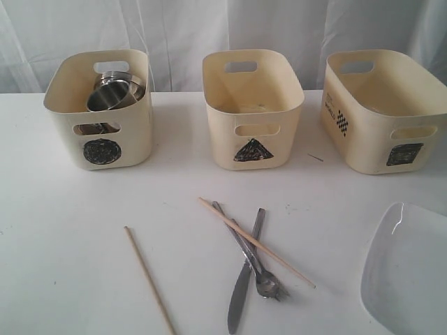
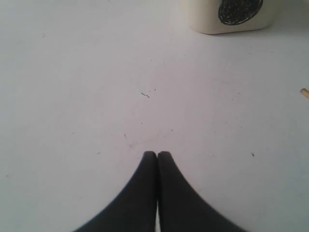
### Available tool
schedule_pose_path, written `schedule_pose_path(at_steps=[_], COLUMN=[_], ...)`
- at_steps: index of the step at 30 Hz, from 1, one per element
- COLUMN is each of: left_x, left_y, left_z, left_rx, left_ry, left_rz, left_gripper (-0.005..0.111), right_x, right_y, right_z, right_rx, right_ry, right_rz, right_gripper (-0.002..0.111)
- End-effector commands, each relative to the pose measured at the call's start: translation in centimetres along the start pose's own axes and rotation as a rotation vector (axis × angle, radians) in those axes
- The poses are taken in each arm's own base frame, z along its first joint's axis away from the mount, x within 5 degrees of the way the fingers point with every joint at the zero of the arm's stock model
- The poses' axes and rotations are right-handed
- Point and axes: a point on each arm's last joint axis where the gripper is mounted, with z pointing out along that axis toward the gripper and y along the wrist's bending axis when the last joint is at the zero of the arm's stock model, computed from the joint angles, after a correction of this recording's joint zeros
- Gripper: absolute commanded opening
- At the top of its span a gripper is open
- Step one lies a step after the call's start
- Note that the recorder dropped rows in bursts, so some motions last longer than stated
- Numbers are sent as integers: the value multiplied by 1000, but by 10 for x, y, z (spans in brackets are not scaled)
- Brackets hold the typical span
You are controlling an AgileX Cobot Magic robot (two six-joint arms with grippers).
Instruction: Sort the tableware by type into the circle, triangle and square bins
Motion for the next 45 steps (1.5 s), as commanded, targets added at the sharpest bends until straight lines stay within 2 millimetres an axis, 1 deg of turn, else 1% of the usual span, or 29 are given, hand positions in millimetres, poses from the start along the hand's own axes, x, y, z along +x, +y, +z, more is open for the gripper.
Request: schedule_pose_path(at_steps=[1,2,3,4,5,6,7,8,9,11,13,15,16,17,18,19,21,23,24,25,27,29,31,32,36,39,40,43,45], left_x=[1,1,1,1,1,1,1,1,1,1,1,1,1,1,1,1,1,1,1,1,1,1,1,1,1,1,1,1,1], left_y=[0,0,0,0,0,0,0,0,0,0,0,0,0,0,0,0,0,0,0,0,0,0,0,0,0,0,0,0,0], left_z=[0,0,0,0,0,0,0,0,0,0,0,0,0,0,0,0,0,0,0,0,0,0,0,0,0,0,0,0,0], left_rx=[0,0,0,0,0,0,0,0,0,0,0,0,0,0,0,0,0,0,0,0,0,0,0,0,0,0,0,0,0], left_ry=[0,0,0,0,0,0,0,0,0,0,0,0,0,0,0,0,0,0,0,0,0,0,0,0,0,0,0,0,0], left_rz=[-10,-10,-10,-10,-10,-10,-10,-10,-10,-10,-10,-10,-10,-10,-10,-10,-10,-10,-10,-10,-10,-10,-10,-10,-10,-10,-10,-10,-10], left_gripper=[0,0,0,0,0,0,0,0,0,0,0,0,0,0,0,0,0,0,0,0,0,0,0,0,0,0,0,0,0], right_x=[-15,-10,-6,2,14,25,42,59,71,102,128,146,150,153,152,148,144,149,155,162,182,201,221,232,273,296,301,308,309], right_y=[22,37,51,69,86,96,103,105,102,81,48,8,-7,-25,-40,-50,-60,-55,-49,-42,-23,-4,11,17,28,28,26,14,4], right_z=[10,18,24,33,42,49,58,67,75,89,97,100,100,99,97,95,92,90,89,88,84,79,75,72,59,54,53,49,47], right_rx=[-42,-72,-117,-197,-298,-381,-464,-511,-512,-455,-355,-199,-139,-35,94,229,480,587,567,490,284,147,84,57,-76,-164,-183,-204,-196], right_ry=[-88,-14,45,127,205,264,354,452,537,746,936,1140,1228,1344,1454,1541,1654,1690,1720,1771,1876,1961,2060,2118,2337,2396,2403,2442,2494], right_rz=[321,286,198,13,-239,-456,-666,-803,-864,-965,-1099,-1261,-1344,-1429,-1498,-1542,-1510,-1342,-1259,-1222,-1097,-959,-849,-831,-852,-905,-928,-1035,-1101], right_gripper=[0,0,0,0,0,0,0,0,0,0,0,0,0,0,0,0,0,0,0,0,0,0,0,0,0,0,0,1,6])
